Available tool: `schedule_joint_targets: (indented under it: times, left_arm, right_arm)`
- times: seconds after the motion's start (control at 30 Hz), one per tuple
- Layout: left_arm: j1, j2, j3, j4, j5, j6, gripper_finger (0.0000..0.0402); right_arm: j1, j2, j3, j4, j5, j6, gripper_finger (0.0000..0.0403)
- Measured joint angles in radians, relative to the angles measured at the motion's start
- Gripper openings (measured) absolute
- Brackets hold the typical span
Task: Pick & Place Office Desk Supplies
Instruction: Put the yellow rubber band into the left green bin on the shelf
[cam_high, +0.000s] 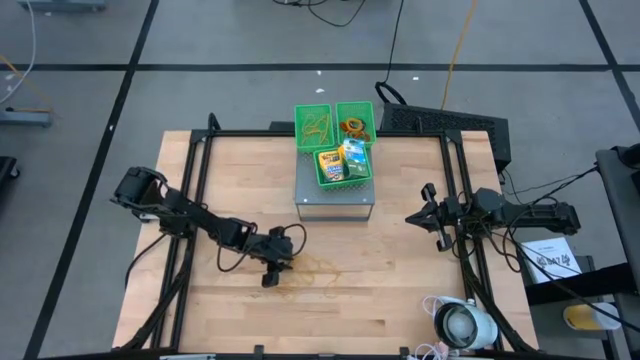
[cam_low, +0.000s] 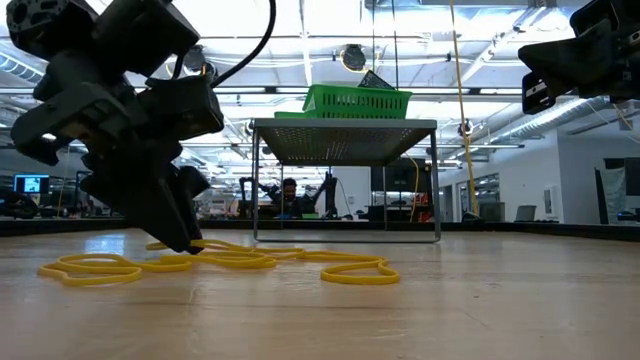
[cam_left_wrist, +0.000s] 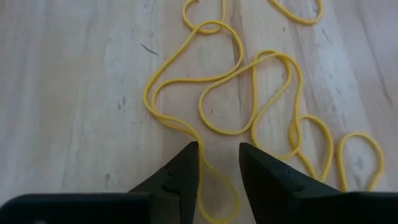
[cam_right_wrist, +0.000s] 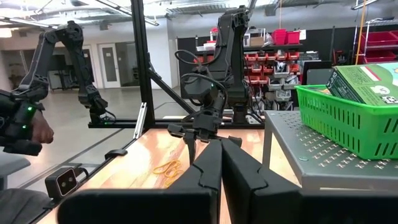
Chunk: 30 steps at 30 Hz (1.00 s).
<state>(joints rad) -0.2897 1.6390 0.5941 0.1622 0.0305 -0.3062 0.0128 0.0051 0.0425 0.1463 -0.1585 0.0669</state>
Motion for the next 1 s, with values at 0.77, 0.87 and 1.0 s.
schedule_joint_targets:
  times: [0.77, 0.87, 1.0]
  left_arm:
    - [-0.005, 0.038, 0.0, -0.072, -0.16, 0.032, 0.003]
    - [-0.005, 0.036, -0.003, -0.036, -0.163, 0.031, 0.0011]
    - [-0.003, -0.016, -0.004, 0.016, -0.174, 0.054, 0.0012]
  right_arm:
    - [0.0, 0.0, 0.0, 0.0, 0.0, 0.0, 0.0]
    - [0.0, 0.0, 0.0, 0.0, 0.0, 0.0, 0.0]
    - [0.0, 0.0, 0.0, 0.0, 0.0, 0.0, 0.0]
